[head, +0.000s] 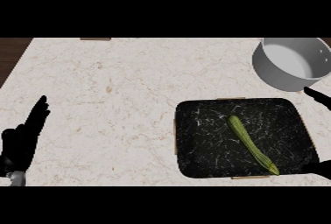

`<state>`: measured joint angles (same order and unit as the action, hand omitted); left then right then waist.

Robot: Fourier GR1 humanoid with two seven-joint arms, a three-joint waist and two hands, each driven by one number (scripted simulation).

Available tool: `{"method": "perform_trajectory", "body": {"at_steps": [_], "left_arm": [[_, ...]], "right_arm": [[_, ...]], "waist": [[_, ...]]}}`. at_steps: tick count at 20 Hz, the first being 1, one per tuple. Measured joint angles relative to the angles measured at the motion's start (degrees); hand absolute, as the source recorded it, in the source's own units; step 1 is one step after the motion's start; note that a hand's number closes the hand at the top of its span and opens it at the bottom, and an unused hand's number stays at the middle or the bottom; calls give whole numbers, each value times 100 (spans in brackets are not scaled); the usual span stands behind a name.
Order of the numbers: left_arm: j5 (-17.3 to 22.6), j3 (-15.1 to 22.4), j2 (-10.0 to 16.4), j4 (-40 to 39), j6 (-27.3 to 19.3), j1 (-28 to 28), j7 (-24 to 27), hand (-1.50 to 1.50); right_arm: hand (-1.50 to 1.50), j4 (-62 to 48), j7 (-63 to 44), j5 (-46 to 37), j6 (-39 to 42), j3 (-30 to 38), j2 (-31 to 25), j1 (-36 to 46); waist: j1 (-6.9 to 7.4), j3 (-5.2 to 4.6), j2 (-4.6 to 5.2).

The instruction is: Pick the squash from the tray and place it in the pot

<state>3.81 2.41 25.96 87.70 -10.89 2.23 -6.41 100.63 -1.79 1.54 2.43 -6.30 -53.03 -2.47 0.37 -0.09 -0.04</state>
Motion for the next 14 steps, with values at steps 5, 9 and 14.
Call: {"method": "perform_trajectory", "body": {"at_steps": [5,9,14], "left_arm": [[-13,16,-4,12,75,-146,-121,0],[-27,6,-34,-63,129,-224,-87,0],[-91,-62,-112,-212,162,-273,8,0]], "right_arm": [[-150,228,-1220,-131,889,-578,-411,644],[-150,189,-2125,-16,1706,-1053,-459,1271],[-150,1,-3114,148,2490,-1506,18,2012]], "waist": [[102,-5,23],[161,-6,38],[108,0,28]]}}
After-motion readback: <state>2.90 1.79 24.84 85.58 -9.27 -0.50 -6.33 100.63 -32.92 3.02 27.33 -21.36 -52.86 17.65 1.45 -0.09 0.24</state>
